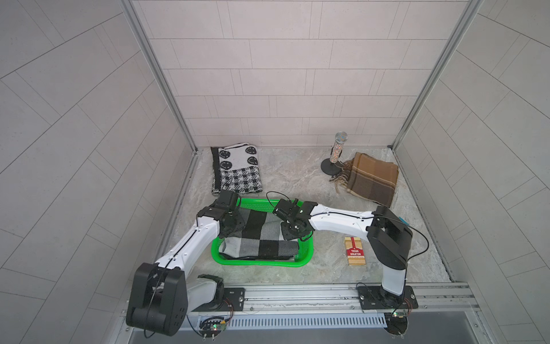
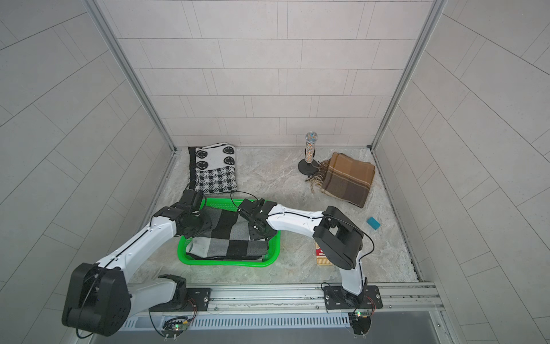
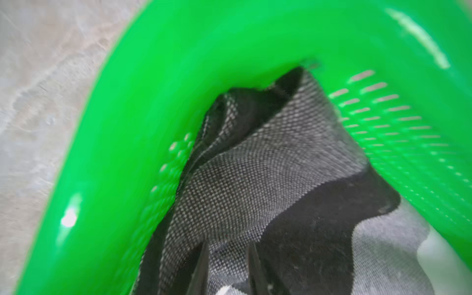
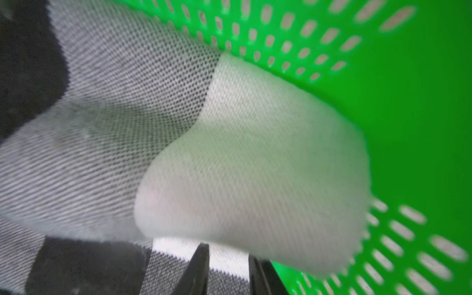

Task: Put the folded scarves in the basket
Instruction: Place the scarf in the basket, then move the basket to the center of the board.

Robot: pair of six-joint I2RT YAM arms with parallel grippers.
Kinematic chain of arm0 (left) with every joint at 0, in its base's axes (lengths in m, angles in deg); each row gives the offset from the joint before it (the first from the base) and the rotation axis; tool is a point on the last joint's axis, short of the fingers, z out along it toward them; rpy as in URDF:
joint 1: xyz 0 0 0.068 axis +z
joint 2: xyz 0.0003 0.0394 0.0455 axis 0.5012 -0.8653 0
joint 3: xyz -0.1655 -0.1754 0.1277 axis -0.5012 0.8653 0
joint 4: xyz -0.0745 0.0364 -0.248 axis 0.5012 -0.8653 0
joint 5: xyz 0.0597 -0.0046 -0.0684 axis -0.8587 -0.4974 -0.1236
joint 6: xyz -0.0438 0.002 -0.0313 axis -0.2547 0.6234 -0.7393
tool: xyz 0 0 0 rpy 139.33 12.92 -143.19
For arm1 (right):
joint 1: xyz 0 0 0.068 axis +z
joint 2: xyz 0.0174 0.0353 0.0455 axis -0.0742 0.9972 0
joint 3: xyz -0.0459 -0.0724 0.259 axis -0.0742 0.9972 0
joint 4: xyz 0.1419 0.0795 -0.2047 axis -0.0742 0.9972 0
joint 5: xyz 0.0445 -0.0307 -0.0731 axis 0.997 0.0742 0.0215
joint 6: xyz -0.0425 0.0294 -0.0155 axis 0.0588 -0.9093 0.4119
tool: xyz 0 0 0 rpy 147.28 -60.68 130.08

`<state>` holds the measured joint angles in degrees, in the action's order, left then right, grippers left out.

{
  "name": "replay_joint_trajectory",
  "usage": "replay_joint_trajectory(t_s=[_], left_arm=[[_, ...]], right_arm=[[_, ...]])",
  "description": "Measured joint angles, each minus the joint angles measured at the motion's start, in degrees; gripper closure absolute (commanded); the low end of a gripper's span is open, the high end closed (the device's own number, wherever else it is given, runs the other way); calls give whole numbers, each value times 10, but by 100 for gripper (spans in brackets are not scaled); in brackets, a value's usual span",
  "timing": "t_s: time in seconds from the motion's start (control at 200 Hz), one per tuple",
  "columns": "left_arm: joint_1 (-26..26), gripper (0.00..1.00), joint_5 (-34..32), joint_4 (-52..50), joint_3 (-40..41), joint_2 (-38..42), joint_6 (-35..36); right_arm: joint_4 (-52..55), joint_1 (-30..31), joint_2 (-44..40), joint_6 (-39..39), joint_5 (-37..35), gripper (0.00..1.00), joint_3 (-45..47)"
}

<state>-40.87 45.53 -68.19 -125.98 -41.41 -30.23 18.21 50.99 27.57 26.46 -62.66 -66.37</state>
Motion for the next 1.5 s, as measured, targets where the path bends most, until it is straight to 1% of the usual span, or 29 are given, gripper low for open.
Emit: replay_joint_trajectory(t_s=[0.13,0.2,0.28,0.385,0.47,0.58,0.685,0.845,0.951,1.021,1.166,1.311,1.496], left_arm=[[-1,71,9,30,12,-42,2],[-1,71,19,40,17,-57,1],[-1,71,26,49,24,-65,1],[-1,70,30,50,26,-53,-1],[-1,70,31,43,27,-38,-2],[-1,68,37,22,25,-11,-5],[-1,68,39,0,13,13,-6],[1,67,36,-13,-7,45,-10],[4,72,36,-17,-20,45,-9],[4,73,36,-24,-25,42,-6],[4,74,27,-46,-25,47,0],[4,75,20,-53,-19,68,1],[4,76,20,-60,1,79,0]], right_arm=[[2,1,-36,1,-3,65,-12],[4,-1,-32,2,2,65,-39],[0,-5,-9,4,16,65,-82],[-9,-9,40,7,31,65,-130],[-10,-12,79,9,42,66,-145],[-12,-13,119,9,51,66,-135],[-18,-12,129,13,51,67,-112],[-30,-14,107,14,49,66,-88],[-31,-14,89,15,39,66,-68],[-24,-14,73,17,31,66,-59],[-5,-12,30,24,12,63,-42],[-2,-12,-14,23,3,62,-24],[-8,-12,-41,16,-1,62,33]])
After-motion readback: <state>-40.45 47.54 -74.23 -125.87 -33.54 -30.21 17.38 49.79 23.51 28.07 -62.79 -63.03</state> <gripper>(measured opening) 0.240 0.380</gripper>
